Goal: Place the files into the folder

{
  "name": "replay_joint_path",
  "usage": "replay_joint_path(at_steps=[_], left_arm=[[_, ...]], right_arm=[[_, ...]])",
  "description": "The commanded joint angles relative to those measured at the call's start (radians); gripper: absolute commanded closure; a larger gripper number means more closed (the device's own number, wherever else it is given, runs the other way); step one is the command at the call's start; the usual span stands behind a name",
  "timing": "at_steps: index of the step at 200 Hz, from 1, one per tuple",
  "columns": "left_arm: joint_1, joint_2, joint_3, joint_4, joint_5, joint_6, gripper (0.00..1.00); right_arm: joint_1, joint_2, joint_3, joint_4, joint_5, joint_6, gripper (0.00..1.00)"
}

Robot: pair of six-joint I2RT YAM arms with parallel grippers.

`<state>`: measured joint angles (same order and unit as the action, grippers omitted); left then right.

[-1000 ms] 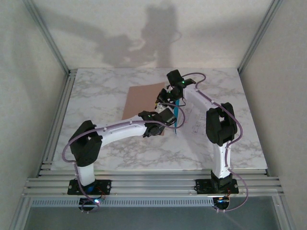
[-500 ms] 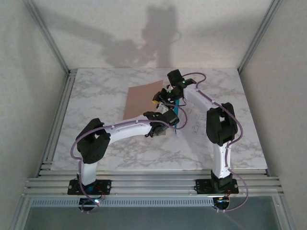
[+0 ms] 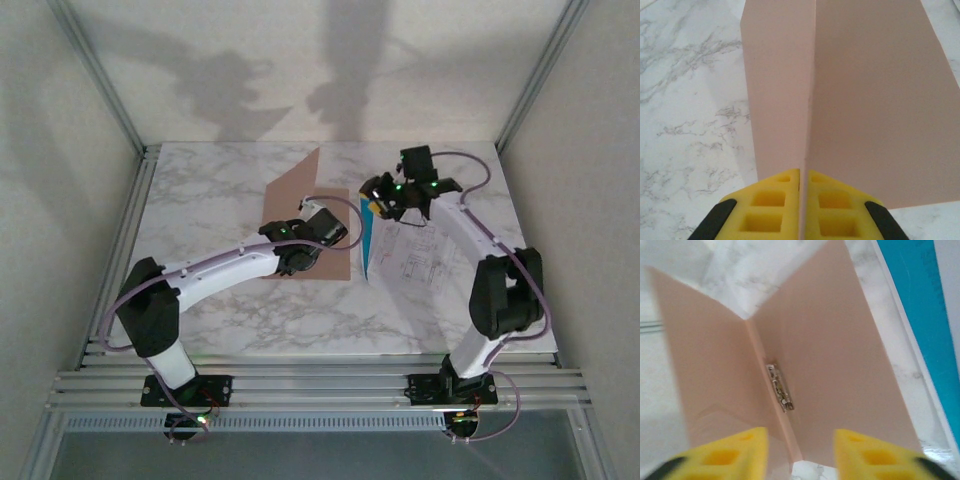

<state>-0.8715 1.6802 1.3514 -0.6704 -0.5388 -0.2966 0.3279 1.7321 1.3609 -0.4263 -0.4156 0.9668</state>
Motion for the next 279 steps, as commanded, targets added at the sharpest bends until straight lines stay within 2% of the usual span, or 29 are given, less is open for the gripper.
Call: replay_joint_path(at_steps=[1, 11, 25, 59, 106, 118, 142, 163, 196, 213, 231, 262, 279], left_arm=[[0.015, -0.049, -0.026, -0.006, 0.045, -0.043, 1.00], [0.022, -0.063, -0.034, -0.006, 0.049, -0.048, 1.00], [0.033, -0.082, -0.051, -0.003, 0.054, -0.057, 1.00], [0.068, -0.135, -0.083, 0.004, 0.067, -0.096, 1.00], [0.160, -0.267, -0.180, 0.028, 0.104, -0.198, 1.00], [0.202, -0.313, -0.213, 0.037, 0.131, -0.227, 0.91], [0.306, -0.410, -0.276, 0.035, 0.164, -0.285, 0.71], [0.450, -0.477, -0.335, 0.009, 0.211, -0.345, 0.63], [0.746, -0.553, -0.424, 0.025, 0.395, -0.403, 0.62], [0.864, -0.581, -0.444, 0.064, 0.500, -0.431, 0.59], [0.940, -0.587, -0.435, 0.074, 0.558, -0.472, 0.48], [1.029, -0.555, -0.373, 0.016, 0.586, -0.527, 0.41], [1.040, -0.544, -0.321, -0.002, 0.576, -0.549, 0.39]], right_arm=[[0.070, 0.123, -0.007, 0.013, -0.017, 0.038, 0.78], [0.094, 0.186, 0.034, -0.009, -0.023, 0.042, 0.87], [0.127, 0.259, 0.083, -0.014, -0.032, 0.043, 0.92], [0.149, 0.387, 0.162, -0.085, -0.004, 0.035, 0.96], [0.147, 0.455, 0.144, -0.177, 0.038, 0.024, 1.00], [0.145, 0.455, 0.120, -0.181, 0.043, 0.029, 1.00], [0.138, 0.448, 0.082, -0.177, 0.041, 0.031, 1.00], [0.135, 0.441, 0.062, -0.172, 0.041, 0.030, 1.00], [0.133, 0.431, 0.049, -0.175, 0.039, 0.035, 1.00], [0.133, 0.421, 0.050, -0.175, 0.041, 0.034, 1.00], [0.133, 0.414, 0.057, -0.183, 0.047, 0.030, 1.00], [0.130, 0.410, 0.063, -0.195, 0.045, 0.026, 1.00], [0.131, 0.403, 0.064, -0.194, 0.041, 0.024, 1.00]])
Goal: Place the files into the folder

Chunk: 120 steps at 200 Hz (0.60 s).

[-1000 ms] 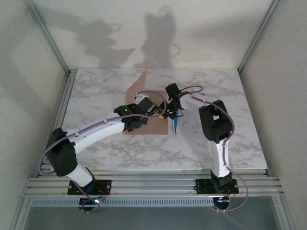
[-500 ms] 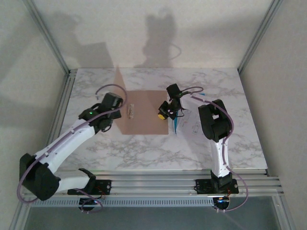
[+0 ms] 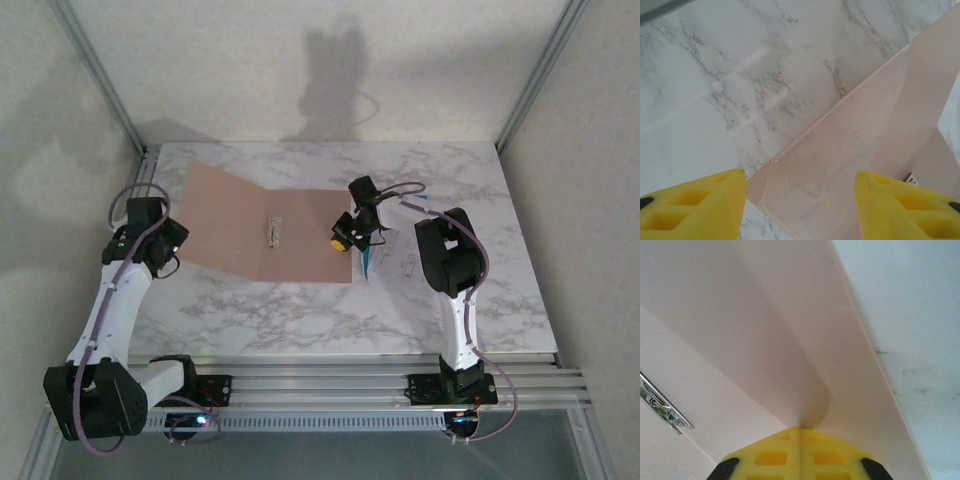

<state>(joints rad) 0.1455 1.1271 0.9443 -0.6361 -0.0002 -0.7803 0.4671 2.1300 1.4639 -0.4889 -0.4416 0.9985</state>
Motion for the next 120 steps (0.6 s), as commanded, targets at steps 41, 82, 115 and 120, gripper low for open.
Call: replay_joint_path(at_steps=[41, 82, 115, 120], left_arm=[[0.016, 0.036, 0.186, -0.022, 0.072, -0.094, 0.40], [-0.183, 0.177, 0.307, 0.056, 0.168, -0.004, 0.50], [-0.430, 0.392, 0.383, 0.139, 0.200, 0.022, 0.63], [-0.460, 0.431, 0.397, 0.149, 0.201, 0.026, 0.65]], right_arm=[[-0.009, -0.014, 0.003, -0.152, 0.068, -0.044, 1.00], [-0.017, -0.100, 0.099, -0.213, 0.097, -0.142, 0.84], [-0.126, -0.240, 0.022, -0.241, 0.137, -0.163, 0.69], [-0.154, -0.262, -0.004, -0.244, 0.142, -0.162, 0.69]])
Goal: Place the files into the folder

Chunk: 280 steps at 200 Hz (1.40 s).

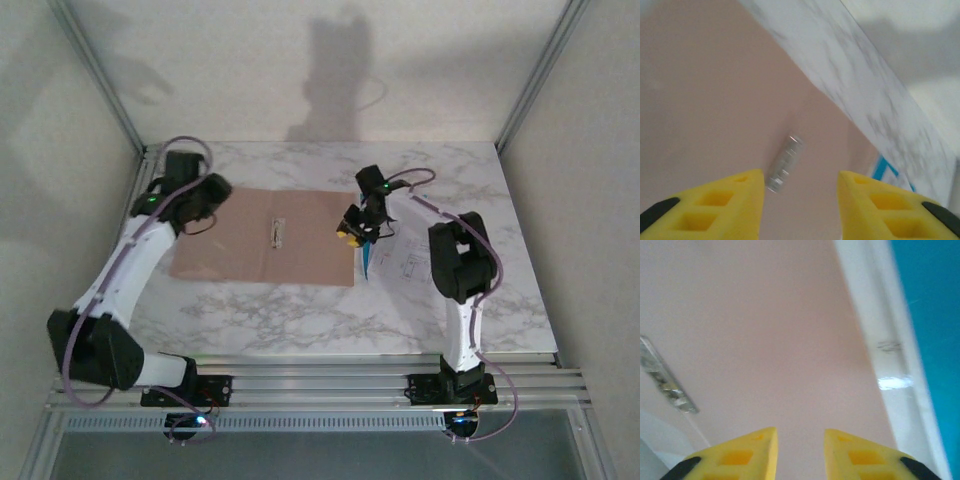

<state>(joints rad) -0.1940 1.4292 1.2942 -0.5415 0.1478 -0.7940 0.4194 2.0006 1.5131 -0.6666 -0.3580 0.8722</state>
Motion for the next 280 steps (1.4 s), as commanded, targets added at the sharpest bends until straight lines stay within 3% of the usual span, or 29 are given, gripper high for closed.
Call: replay_joint_path(at_steps=[1, 32, 65, 91, 160, 236, 280], left_arm=[[-0.126, 0.136, 0.050, 0.055, 0.052, 0.041, 0.66], [-0.257, 0.402, 0.201, 0.035, 0.053, 0.110, 0.81], [-0.336, 0.634, 0.354, -0.033, 0.034, 0.169, 0.86], [-0.361, 0.729, 0.375, -0.027, 0.027, 0.180, 0.89], [-0.429, 0.822, 0.357, 0.010, 0.033, 0.184, 0.89], [-0.480, 0.859, 0.362, 0.052, 0.071, 0.149, 0.89], [-0.506, 0.859, 0.411, 0.135, 0.162, 0.106, 0.86]], right_arm=[[-0.112, -0.137, -0.059, -0.066, 0.058, -0.036, 0.69], [-0.294, -0.261, -0.213, -0.102, 0.122, -0.057, 0.68], [-0.485, -0.347, -0.335, -0.125, 0.160, -0.064, 0.66], [-0.569, -0.317, -0.376, -0.106, 0.159, -0.074, 0.65], [-0.583, -0.126, -0.324, -0.090, 0.167, -0.114, 0.66], [-0.575, -0.076, -0.314, -0.122, 0.154, -0.145, 0.66], [-0.568, -0.075, -0.317, -0.123, 0.147, -0.154, 0.66]])
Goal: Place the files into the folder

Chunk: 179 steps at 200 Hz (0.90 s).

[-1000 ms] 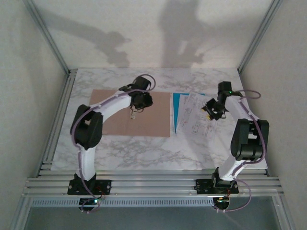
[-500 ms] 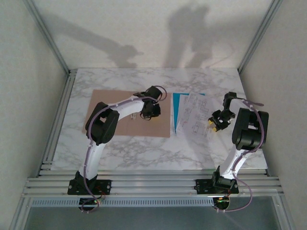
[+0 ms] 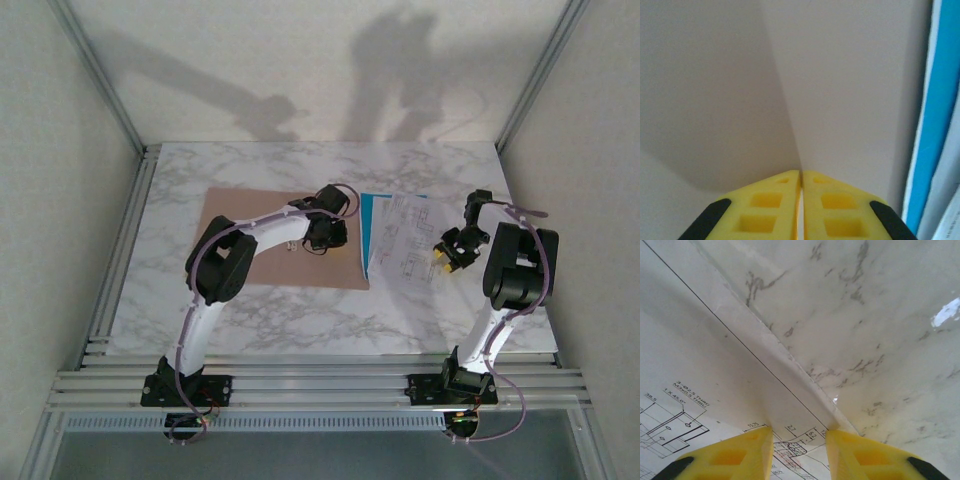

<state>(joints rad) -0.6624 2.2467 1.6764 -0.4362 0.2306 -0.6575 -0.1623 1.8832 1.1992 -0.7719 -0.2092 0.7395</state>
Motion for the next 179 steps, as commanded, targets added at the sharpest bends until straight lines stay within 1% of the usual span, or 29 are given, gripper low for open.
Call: replay_joint_path(at_steps=[1, 16, 26, 41, 66, 80, 100, 119, 143, 158, 179], left_arm=[[-0.039, 0.041, 0.031, 0.031, 0.081, -0.031, 0.86], [-0.045, 0.023, 0.074, 0.034, 0.084, -0.041, 0.83], [-0.041, 0.000, 0.093, 0.030, 0.072, -0.049, 0.80], [-0.026, -0.048, 0.104, 0.011, 0.040, -0.061, 0.65], [0.033, -0.148, 0.058, -0.030, -0.026, -0.063, 0.55], [0.086, -0.184, 0.021, -0.078, -0.070, -0.054, 0.49], [0.176, -0.196, -0.028, -0.130, -0.100, -0.014, 0.46], [0.229, -0.182, -0.047, -0.127, -0.103, 0.059, 0.43], [0.241, -0.119, -0.012, -0.148, -0.104, 0.141, 0.43], [0.239, -0.098, -0.021, -0.128, -0.091, 0.150, 0.43], [0.236, -0.080, -0.054, -0.093, -0.078, 0.147, 0.47]], right_arm=[[0.014, 0.041, -0.003, -0.017, -0.003, -0.021, 0.66], [0.015, 0.037, -0.006, -0.016, -0.005, -0.022, 0.66], [0.016, 0.033, -0.007, -0.017, -0.004, -0.023, 0.66], [0.017, 0.029, -0.005, -0.019, -0.001, -0.027, 0.66], [0.018, 0.025, -0.001, -0.021, -0.004, -0.029, 0.66], [0.021, 0.029, 0.000, -0.021, -0.008, -0.030, 0.66], [0.024, 0.036, 0.007, -0.022, -0.013, -0.033, 0.66], [0.030, 0.040, 0.015, -0.026, -0.013, -0.039, 0.66], [0.036, 0.048, 0.031, -0.034, -0.013, -0.048, 0.66], [0.038, 0.054, 0.038, -0.038, -0.011, -0.050, 0.66], [0.042, 0.061, 0.044, -0.040, -0.012, -0.051, 0.66]])
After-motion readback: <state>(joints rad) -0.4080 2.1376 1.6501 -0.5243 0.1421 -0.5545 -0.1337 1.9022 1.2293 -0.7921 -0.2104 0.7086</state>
